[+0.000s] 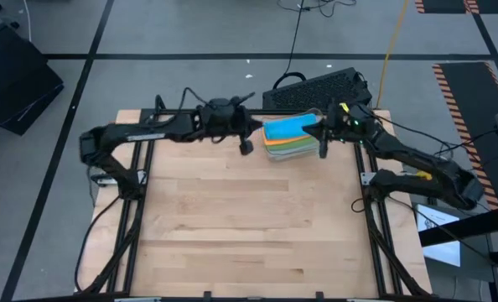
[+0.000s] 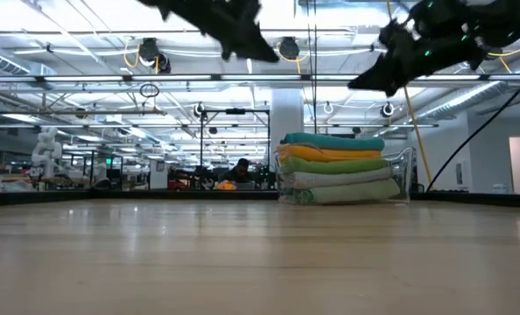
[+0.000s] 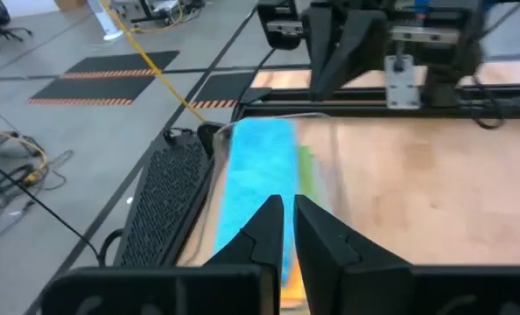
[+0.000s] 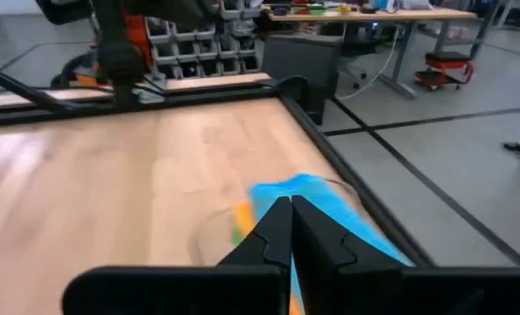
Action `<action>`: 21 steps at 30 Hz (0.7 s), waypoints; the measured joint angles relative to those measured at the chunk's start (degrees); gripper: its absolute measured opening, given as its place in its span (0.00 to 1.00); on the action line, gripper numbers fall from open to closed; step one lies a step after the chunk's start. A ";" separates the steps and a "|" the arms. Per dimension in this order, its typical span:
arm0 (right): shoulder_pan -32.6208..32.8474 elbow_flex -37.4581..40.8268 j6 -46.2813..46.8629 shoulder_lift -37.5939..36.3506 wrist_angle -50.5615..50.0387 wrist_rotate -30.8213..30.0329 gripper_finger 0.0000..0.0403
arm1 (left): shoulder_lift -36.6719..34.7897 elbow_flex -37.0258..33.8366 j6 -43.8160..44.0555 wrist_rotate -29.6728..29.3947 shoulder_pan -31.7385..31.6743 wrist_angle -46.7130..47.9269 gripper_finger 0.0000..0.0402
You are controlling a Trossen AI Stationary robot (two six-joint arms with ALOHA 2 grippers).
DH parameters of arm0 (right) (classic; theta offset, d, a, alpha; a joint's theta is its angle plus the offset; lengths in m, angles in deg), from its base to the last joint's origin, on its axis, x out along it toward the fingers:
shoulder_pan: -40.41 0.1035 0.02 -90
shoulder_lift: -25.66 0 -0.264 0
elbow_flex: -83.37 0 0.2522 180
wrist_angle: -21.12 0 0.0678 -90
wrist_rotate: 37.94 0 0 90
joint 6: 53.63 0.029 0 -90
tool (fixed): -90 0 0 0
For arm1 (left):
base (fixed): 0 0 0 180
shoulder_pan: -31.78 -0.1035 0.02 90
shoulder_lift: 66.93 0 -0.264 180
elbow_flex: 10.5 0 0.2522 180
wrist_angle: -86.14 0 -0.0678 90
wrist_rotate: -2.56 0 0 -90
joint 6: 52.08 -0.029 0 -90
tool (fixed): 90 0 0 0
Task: Fold microfiber towels
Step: Return to Home Position
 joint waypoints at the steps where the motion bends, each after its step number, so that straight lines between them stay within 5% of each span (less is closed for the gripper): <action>1: 1.58 0.00 0.71 -2.31 -1.96 -1.33 0.00 | -1.46 -0.24 0.31 -2.08 1.79 1.30 0.08; 12: 22.92 -0.07 1.08 -19.40 -15.43 -27.43 0.00 | -9.81 -8.35 7.90 -26.72 20.57 5.42 0.08; 21: 34.41 -0.09 1.44 -20.59 -24.27 -28.27 0.00 | -12.03 -16.87 14.79 -31.94 30.03 4.73 0.08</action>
